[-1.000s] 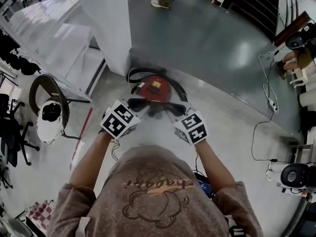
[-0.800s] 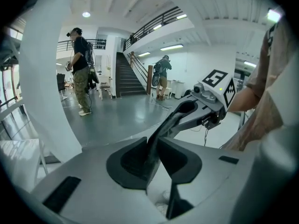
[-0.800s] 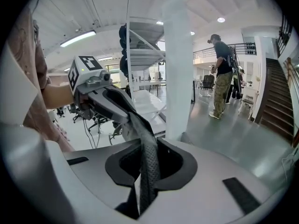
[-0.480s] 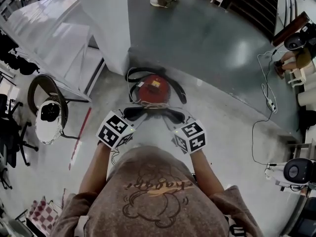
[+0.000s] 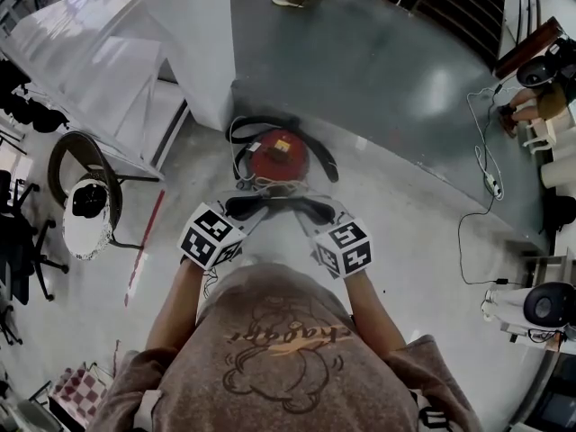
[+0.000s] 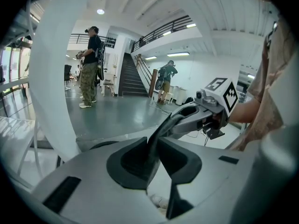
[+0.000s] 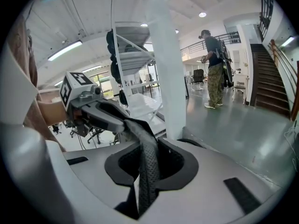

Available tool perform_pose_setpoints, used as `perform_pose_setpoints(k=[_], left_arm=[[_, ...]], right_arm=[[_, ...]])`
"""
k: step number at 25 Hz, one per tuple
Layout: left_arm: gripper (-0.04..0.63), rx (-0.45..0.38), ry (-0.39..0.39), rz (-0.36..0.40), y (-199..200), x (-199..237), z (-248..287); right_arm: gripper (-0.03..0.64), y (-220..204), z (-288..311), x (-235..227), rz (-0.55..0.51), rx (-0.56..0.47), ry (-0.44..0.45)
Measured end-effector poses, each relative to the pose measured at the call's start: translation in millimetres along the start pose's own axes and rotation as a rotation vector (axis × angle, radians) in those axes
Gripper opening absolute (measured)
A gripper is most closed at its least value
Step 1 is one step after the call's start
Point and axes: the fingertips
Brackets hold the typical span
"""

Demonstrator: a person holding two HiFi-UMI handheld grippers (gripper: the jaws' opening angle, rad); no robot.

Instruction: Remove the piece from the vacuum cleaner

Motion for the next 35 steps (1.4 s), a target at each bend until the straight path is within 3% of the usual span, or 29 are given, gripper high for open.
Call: perform_pose_setpoints(k=[35], left_arm=[[0.074,-0.034,0.054,-0.027,-8.8,-8.6,-13.9]], right_arm=[[0.048,-13.7,-5.8,18.5,0.014,-0.078,-0.033]])
Point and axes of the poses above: the fingertips, and each gripper's own axes: z forward along the fingers, x to its left, y out of its top, and after that the axes turned 9 degrees about z, right-handed
